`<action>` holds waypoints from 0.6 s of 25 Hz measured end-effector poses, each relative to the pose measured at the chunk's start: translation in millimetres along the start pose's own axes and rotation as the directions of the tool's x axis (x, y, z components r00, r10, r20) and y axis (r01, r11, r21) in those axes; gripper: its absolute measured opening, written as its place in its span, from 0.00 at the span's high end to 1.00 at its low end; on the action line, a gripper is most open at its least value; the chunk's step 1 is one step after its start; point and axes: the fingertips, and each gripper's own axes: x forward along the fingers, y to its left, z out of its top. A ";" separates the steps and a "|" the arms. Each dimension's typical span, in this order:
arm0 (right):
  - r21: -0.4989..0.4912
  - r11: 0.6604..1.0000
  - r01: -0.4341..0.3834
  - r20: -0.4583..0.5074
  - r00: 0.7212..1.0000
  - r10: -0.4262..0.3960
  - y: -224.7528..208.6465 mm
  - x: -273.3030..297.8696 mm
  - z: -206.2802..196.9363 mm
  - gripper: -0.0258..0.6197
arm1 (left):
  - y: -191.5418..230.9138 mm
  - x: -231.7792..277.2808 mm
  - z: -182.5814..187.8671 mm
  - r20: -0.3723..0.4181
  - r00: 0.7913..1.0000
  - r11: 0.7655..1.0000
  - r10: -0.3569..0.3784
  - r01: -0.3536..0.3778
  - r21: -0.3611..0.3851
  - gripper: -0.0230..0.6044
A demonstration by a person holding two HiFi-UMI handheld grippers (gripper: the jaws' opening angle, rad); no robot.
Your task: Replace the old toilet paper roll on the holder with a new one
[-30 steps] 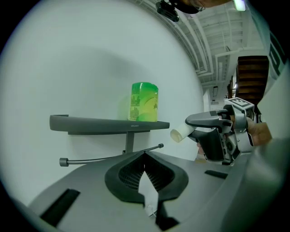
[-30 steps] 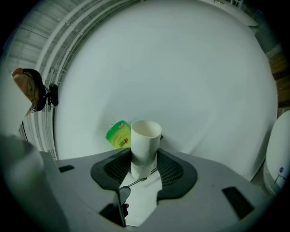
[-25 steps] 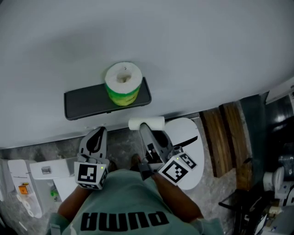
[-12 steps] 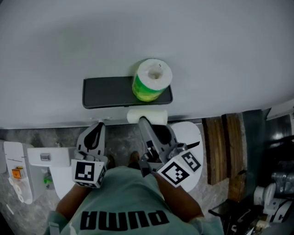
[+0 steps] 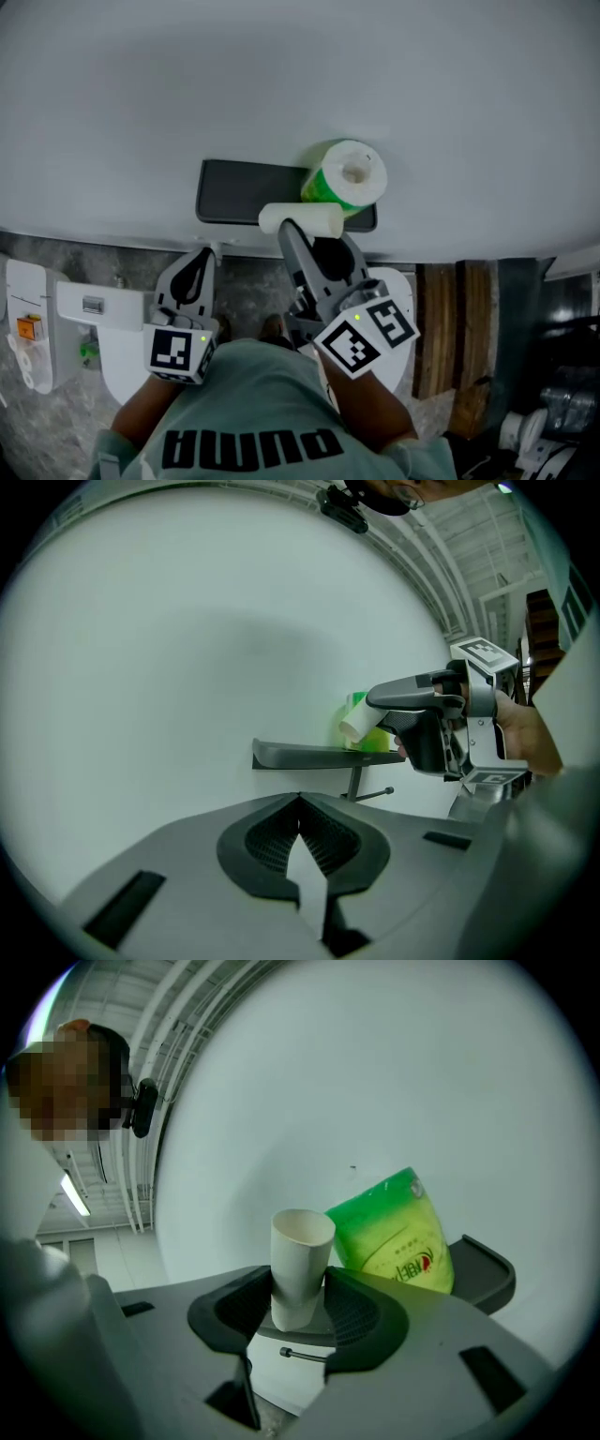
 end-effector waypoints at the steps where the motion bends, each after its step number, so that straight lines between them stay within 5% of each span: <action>1: -0.021 1.000 -0.001 -0.011 1.000 0.001 1.4 4.6 1.0 0.68 | 2.2 0.1 0.8 0.007 1.000 1.000 0.006 -0.006 -0.004 0.96; 15: -0.308 0.951 -0.005 -0.174 0.983 -0.051 19.4 59.5 -4.0 0.68 | 32.4 4.6 10.9 0.026 0.996 0.996 0.080 -0.079 -0.039 0.96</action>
